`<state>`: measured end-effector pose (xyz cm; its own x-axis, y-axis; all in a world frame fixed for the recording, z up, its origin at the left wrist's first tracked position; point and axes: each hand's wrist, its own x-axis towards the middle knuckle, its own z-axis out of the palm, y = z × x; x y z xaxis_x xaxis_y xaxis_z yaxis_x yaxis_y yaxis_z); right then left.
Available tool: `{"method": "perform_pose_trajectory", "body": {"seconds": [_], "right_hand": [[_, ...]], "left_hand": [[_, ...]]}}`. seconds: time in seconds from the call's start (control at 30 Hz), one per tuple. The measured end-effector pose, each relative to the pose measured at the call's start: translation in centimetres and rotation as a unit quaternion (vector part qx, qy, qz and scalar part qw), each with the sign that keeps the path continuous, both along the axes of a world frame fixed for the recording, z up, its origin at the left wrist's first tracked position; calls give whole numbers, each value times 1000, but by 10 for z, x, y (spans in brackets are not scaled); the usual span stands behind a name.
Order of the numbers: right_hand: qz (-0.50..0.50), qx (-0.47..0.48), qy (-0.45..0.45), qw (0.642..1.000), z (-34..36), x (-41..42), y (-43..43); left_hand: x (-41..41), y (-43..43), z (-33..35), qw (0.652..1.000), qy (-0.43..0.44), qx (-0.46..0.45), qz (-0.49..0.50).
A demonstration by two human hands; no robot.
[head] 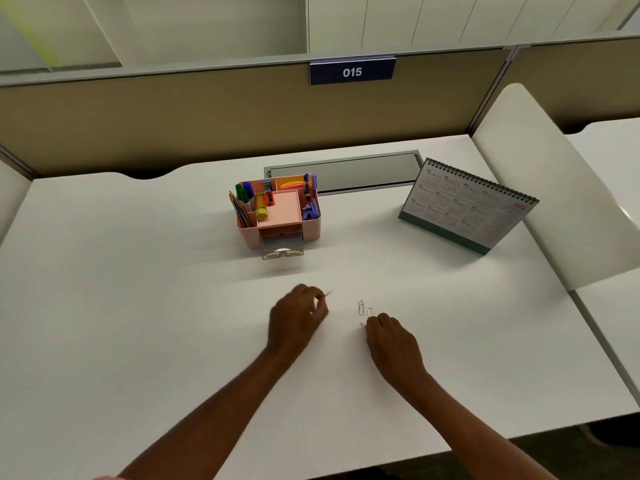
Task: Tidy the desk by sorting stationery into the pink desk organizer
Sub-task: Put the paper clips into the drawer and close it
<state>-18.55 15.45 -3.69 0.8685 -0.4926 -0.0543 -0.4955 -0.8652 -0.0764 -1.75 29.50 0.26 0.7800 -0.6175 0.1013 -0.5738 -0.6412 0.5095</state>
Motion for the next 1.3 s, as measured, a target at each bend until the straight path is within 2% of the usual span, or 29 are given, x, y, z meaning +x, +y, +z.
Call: {"method": "perform_pose_trajectory", "body": {"seconds": [0.13, 0.33, 0.5, 0.73, 0.83, 0.9, 0.97, 1.07, 1.2, 1.3], "right_hand": [[-5, 14, -4, 1000, -4, -6, -1], [-7, 29, -14, 999, -2, -6, -1], [-12, 37, -24, 999, -2, -6, -3], [-16, 63, -37, 997, -4, -8, -5], [-27, 83, -27, 996, -5, -8, -7], [-45, 109, -20, 993, -2, -6, -9], [-59, 150, -27, 987, 3, -2, -14], [-56, 186, -67, 979, 20, 19, -21], [-30, 176, -128, 976, 57, 75, -28], [-3, 166, -144, 976, 84, 131, -29]], "left_hand": [[69, -5, 31, 995, -64, 18, 68], [144, -19, 45, 985, -68, 122, 97], [163, -29, 38, 972, -38, 226, 56], [164, -38, 41, 963, -51, 255, 72], [164, -37, 41, 967, -49, 238, 81], [158, -35, 41, 975, -59, 191, 99], [144, -31, 41, 986, -75, 81, 125], [110, -27, 38, 982, -65, -68, 164], [55, -27, 8, 978, 51, -59, 194], [17, -31, -13, 990, 113, -34, 80]]}}
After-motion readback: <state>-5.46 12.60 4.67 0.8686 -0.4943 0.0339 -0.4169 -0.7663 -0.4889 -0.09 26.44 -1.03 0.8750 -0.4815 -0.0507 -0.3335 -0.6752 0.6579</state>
